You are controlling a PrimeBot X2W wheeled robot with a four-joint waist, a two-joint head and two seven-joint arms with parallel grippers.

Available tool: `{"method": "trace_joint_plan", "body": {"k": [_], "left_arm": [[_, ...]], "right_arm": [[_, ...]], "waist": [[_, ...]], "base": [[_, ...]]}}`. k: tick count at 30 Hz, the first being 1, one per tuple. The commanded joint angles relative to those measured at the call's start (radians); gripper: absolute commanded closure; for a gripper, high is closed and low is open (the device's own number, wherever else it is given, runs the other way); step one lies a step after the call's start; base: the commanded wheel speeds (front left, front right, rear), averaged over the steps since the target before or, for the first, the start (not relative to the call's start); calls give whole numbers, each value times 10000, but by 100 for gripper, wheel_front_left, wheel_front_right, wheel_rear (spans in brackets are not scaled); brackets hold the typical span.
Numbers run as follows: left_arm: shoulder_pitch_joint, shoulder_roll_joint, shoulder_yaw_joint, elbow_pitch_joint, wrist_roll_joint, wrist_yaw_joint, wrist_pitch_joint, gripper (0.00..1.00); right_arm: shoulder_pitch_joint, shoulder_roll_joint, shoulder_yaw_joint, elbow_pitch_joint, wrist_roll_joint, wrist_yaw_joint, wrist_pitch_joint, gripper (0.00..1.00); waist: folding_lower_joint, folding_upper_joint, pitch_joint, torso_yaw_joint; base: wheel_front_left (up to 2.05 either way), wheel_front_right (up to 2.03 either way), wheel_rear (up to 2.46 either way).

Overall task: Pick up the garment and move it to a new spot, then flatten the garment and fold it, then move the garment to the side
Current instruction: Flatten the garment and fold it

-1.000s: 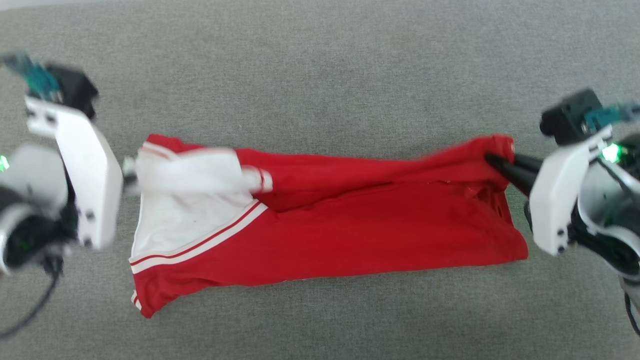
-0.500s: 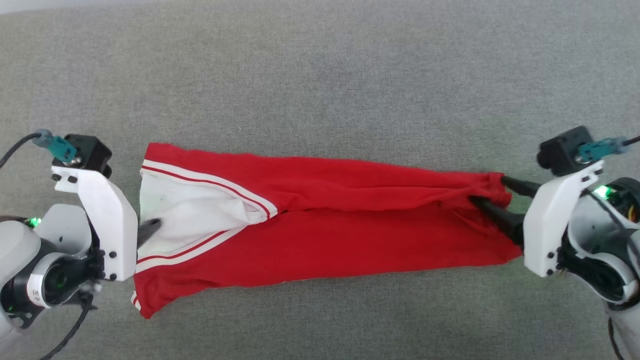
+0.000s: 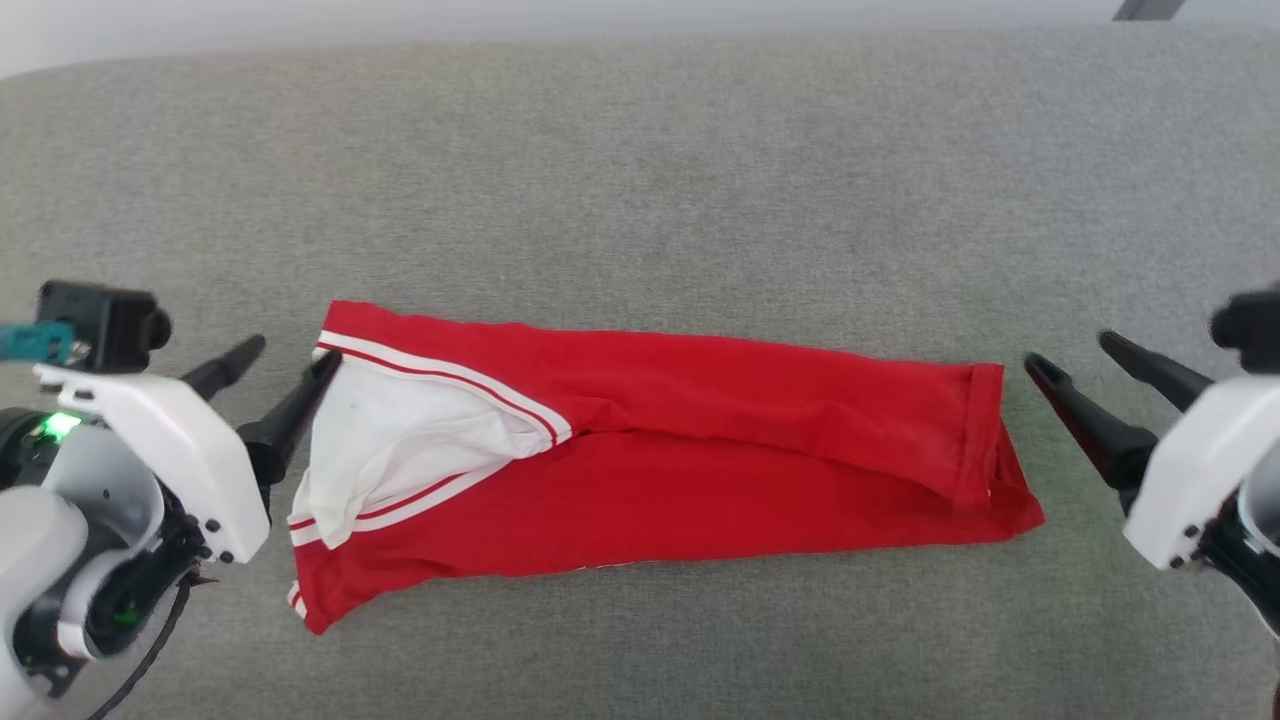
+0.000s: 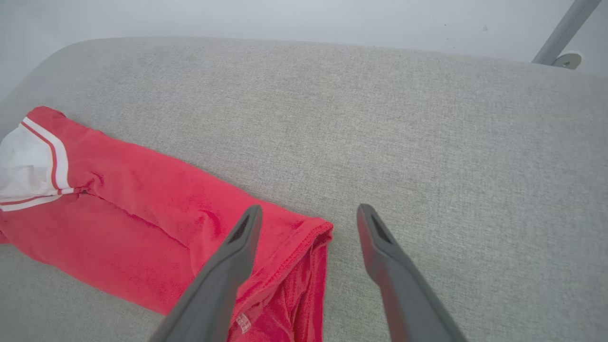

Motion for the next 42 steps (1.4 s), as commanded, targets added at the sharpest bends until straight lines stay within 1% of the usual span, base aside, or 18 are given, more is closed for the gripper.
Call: {"method": "trace_joint_plan", "body": {"k": [1,2,5,6,7,10,13,16,19,23,28,29,30,31,32,34,37,42], "left_arm": [[315,-49,139,29,216,-34,-712,0],[431,-77,201,29,313,-77,-1134,0],[804,-99,394,94,599,-9,-2336,0],[944,-122,458,116,603,36,-2693,0],[1196,-178,609,148,759,148,-3287,0],[1453,-240,758,135,993,235,-3610,0],[1931,-501,1258,169,1241,326,-3810,0],[2570,-1057,2246,185,1660,368,-3828,0],[3440,-1658,3239,231,2165,272,-3834,0],[4454,-2450,4359,284,2884,-28,-3836,0],[5360,-3415,5672,458,3876,-489,-3837,0],[5504,-3646,5918,496,4076,-639,-3837,0],[5632,-3859,6159,547,4295,-758,-3838,0],[5749,-4043,6376,619,4471,-887,-3838,0],[5860,-4273,6584,654,4674,-1025,-3838,0],[6101,-4716,7065,781,5059,-1263,-3837,0],[6423,-5332,7642,881,5587,-1697,-3839,0],[6897,-6146,8503,1065,6202,-2371,-3839,0]], "right_arm": [[315,125,-266,2,-86,-4,-90,0],[437,183,-410,8,-118,-4,-113,0],[789,443,-814,85,-127,-4,8,0],[873,548,-917,114,-96,-4,67,0],[1034,718,-1072,221,-44,-4,196,0],[1088,843,-1179,328,11,-4,306,0],[1078,1001,-1286,617,20,-4,491,0],[941,1097,-1383,1048,0,-4,645,0],[757,1196,-1377,1613,62,-4,813,0],[505,1237,-1195,2416,159,-4,1280,0],[208,1244,-622,3570,168,-4,2125,0],[164,1274,-460,3793,252,-4,2279,0],[104,1331,-372,4030,394,-3,2444,10],[30,1305,-184,4140,430,-1,2567,71],[-35,1302,-39,4232,564,0,2643,100],[-172,1317,119,4269,894,31,2719,100],[-351,1021,102,4187,1227,29,2764,100],[-497,567,-252,3811,1638,20,2647,100]], "waist": [[0,0,-76,82],[0,0,-101,125],[0,0,-134,237],[0,0,-132,272],[0,0,-115,381],[0,0,-89,489],[0,0,-33,674],[0,0,13,887],[0,0,44,1085],[0,0,80,1340],[0,0,77,1646],[0,0,67,1709],[0,0,50,1761],[0,0,28,1816],[0,0,6,1875],[0,0,-54,1969],[0,0,-161,2061],[0,0,-338,2099]], "base": [[0,0,0],[0,0,0],[0,0,0],[0,0,0],[0,0,0],[0,0,0],[0,0,0],[0,0,0],[0,0,0],[0,0,0],[0,0,0],[0,0,0],[0,0,0],[0,0,0],[0,0,0],[0,0,0],[0,0,0],[0,0,0]]}}
